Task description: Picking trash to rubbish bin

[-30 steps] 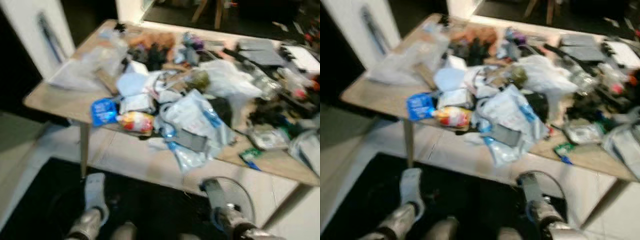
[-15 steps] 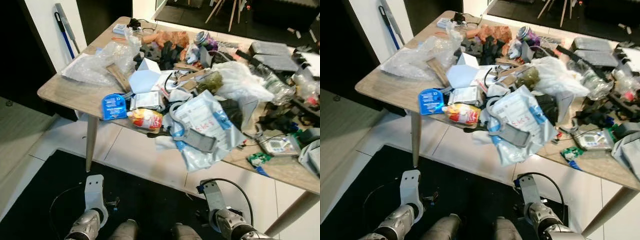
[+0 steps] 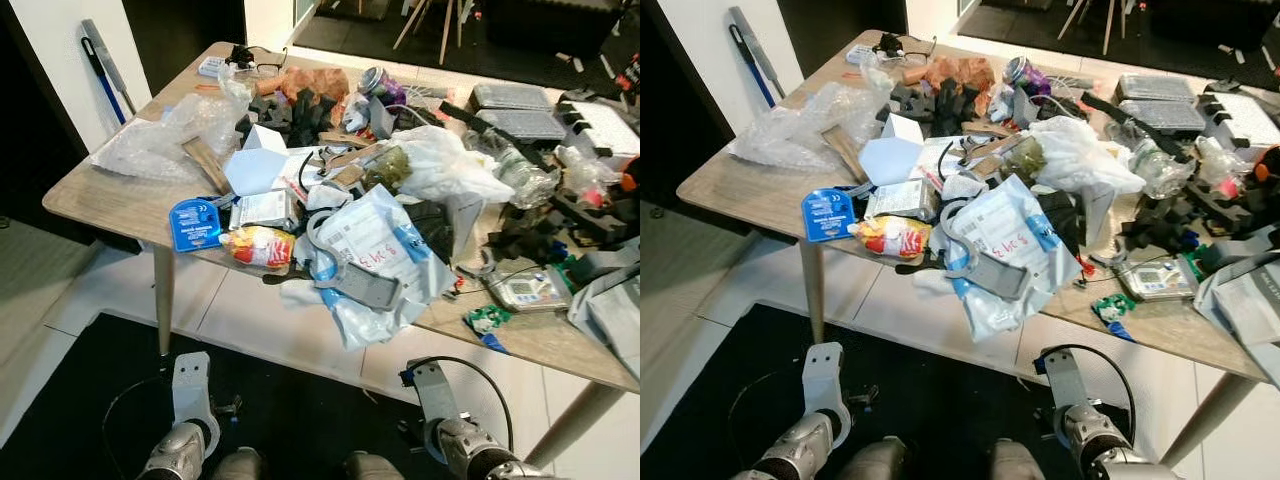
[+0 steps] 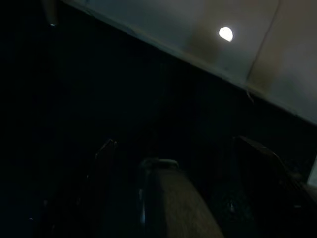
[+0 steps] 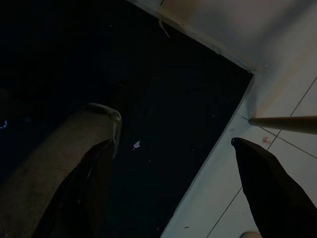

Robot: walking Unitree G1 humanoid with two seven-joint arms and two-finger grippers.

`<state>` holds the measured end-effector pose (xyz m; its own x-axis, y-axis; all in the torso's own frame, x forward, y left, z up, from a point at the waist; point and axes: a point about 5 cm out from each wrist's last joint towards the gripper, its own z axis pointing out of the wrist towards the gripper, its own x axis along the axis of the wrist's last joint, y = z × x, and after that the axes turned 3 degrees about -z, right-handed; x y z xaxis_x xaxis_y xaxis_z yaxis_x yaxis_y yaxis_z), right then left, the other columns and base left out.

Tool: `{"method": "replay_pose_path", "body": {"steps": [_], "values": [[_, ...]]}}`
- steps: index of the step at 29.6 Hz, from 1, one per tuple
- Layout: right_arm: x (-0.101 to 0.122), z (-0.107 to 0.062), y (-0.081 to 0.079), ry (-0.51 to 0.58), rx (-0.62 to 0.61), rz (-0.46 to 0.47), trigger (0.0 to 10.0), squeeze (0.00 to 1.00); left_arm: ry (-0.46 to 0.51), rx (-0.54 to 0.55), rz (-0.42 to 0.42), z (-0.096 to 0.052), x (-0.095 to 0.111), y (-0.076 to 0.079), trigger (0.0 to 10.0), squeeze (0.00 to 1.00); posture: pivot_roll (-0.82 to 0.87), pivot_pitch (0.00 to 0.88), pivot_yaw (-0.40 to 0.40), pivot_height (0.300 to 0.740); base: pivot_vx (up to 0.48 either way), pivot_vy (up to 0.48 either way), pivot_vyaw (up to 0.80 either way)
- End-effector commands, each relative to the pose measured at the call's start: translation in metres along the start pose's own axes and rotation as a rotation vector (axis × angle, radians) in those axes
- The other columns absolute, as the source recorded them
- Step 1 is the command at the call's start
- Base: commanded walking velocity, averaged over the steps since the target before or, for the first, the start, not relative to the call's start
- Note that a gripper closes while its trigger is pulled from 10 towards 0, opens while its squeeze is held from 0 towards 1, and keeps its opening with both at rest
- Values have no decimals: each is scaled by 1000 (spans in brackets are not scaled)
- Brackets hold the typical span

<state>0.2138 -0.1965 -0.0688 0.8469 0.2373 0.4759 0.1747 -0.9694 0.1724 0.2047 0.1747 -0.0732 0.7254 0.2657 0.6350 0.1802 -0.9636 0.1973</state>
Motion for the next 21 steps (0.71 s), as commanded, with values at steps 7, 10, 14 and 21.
{"method": "replay_pose_path", "body": {"steps": [7,10,14,21], "values": [[-4,0,-1,-22,-3,11,10000,0,90,446,-165,-8,-9,-17,10000,0,20,130,-9,740,0,0,0],[-4,0,-1,-22,-4,12,10000,0,124,554,-273,-12,-11,-19,10000,0,19,130,-8,740,0,0,0],[-4,0,-1,-23,-2,11,10000,0,299,804,-380,-55,41,-150,10000,0,26,132,-11,740,0,0,0],[-4,0,-2,-21,0,9,10000,0,396,758,-285,-82,98,-194,10000,0,40,132,-2,740,0,0,0]]}}
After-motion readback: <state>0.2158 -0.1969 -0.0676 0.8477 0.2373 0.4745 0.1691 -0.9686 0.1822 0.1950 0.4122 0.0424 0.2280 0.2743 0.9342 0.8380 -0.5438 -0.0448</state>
